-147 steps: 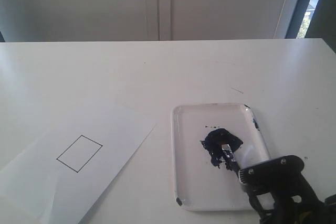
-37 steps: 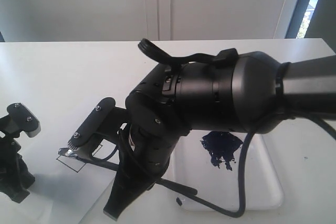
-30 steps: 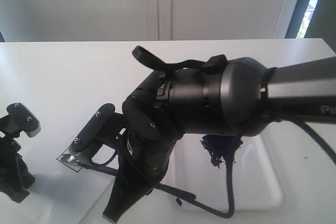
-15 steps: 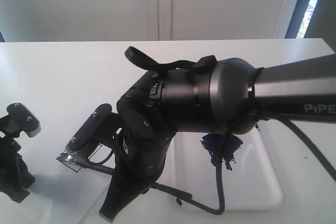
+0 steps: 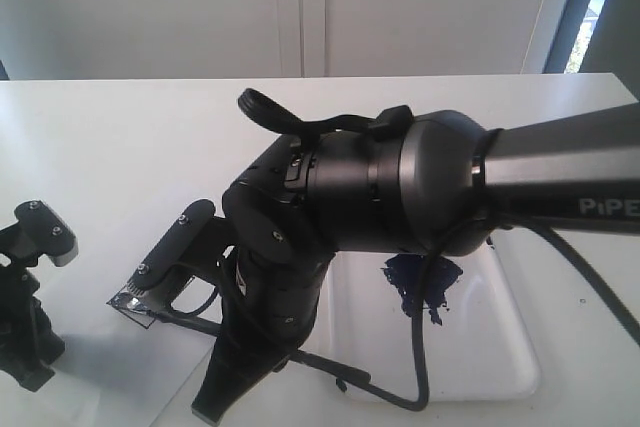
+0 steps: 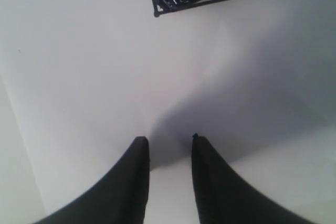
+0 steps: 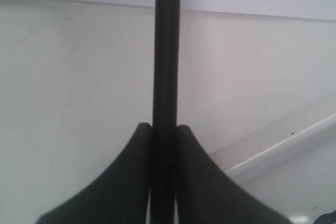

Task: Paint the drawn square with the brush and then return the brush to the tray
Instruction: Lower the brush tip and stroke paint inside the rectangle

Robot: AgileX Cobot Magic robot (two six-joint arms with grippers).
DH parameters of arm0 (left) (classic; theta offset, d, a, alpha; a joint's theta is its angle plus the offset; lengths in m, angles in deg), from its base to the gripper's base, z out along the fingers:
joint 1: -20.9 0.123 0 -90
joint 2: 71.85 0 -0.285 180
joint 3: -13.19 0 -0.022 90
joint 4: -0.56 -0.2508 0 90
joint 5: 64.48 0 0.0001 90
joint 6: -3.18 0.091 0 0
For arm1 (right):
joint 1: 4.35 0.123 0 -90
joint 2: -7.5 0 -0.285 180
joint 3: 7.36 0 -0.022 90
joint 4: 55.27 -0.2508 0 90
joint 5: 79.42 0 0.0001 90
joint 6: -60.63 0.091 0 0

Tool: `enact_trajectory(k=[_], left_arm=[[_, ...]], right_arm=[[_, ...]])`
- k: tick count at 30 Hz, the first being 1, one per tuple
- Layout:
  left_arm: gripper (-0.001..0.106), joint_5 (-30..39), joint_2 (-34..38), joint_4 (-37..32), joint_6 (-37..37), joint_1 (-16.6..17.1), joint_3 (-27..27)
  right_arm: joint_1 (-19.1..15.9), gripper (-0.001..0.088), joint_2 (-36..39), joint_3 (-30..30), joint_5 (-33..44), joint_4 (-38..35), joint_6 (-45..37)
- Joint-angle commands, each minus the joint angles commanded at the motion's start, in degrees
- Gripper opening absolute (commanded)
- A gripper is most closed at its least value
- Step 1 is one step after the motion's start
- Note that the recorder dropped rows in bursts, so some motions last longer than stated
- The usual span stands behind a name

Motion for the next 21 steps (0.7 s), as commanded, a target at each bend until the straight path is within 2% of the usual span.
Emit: enact_trajectory(k=[21], left_arm=[[0.033, 1.1, 1.6, 0.0, 0.0, 0.0, 0.0]], right_arm=[[-0.1, 0.0000, 0.0, 0.0, -0.8, 3.3, 2.0]])
